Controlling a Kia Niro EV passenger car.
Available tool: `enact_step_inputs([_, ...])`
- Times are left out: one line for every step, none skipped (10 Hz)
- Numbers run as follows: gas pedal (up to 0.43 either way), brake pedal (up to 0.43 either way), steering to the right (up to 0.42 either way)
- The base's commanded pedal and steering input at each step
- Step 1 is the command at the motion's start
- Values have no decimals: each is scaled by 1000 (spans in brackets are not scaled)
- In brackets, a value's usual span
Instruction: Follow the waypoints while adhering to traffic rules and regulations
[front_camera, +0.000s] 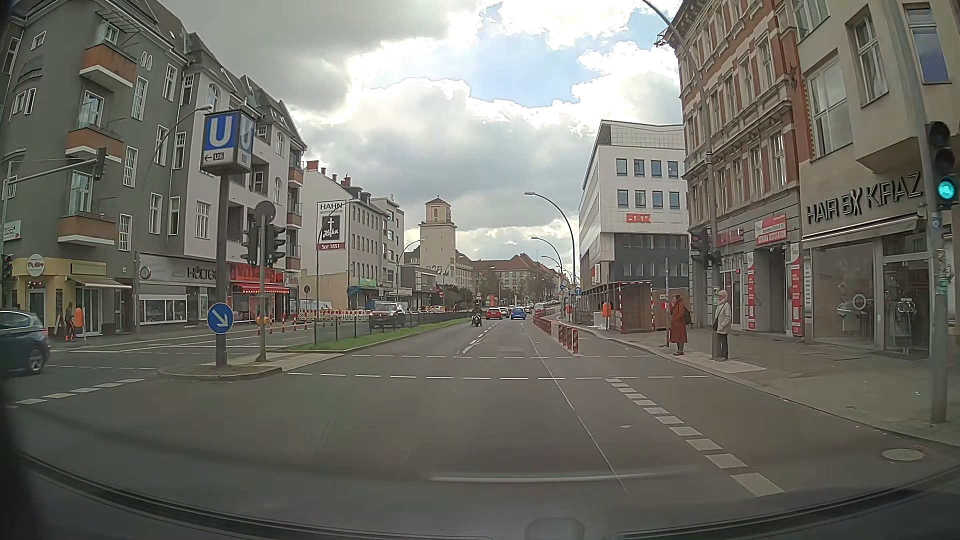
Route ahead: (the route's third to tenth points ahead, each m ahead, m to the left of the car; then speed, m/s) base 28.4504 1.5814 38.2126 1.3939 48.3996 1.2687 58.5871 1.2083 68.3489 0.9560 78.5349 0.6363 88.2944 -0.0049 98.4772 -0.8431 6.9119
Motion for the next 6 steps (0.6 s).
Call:
enact_step_inputs([98,30,1])
enact_step_inputs([98,30,1])
enact_step_inputs([98,30,0])
enact_step_inputs([98,37,1])
enact_step_inputs([98,30,1])
enact_step_inputs([98,30,0])
